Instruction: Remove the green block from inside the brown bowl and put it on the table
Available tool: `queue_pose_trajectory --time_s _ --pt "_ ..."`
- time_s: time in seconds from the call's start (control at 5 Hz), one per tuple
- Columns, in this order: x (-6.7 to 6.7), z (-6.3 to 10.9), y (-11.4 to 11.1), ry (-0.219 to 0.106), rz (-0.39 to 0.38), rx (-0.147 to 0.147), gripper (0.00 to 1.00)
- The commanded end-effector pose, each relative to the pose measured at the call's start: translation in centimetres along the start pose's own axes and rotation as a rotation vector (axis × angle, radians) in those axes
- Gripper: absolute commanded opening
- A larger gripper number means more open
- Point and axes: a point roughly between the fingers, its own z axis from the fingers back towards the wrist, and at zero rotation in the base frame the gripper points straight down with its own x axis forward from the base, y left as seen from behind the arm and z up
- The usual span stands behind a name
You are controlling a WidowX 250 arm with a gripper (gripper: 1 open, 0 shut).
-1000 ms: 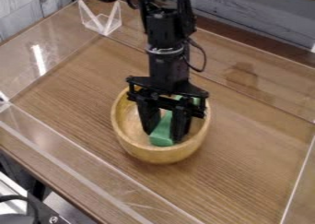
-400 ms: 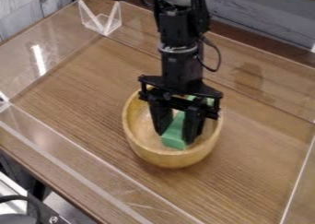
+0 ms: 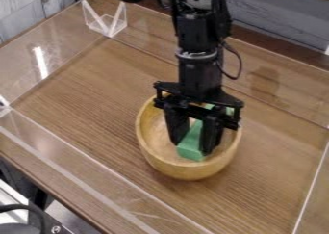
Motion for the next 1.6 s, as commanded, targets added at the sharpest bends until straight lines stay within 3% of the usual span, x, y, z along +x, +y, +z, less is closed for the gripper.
queue_pose_trajectory --time_s 0.0,0.8,1.0,1.2,1.4 --pt "0.7 1.9 -1.2 -0.085 -0.037 -0.009 0.0" --pt "0.8 1.9 -2.4 -0.117 -0.073 -0.017 0.0" --pt "0.6 2.9 -2.4 -0.121 -0.071 -0.019 0.0" --pt "0.1 8.1 -2.6 -0.168 -0.04 -0.018 0.0" --pt "0.5 13.6 -0.9 -0.232 0.014 -0.012 0.0"
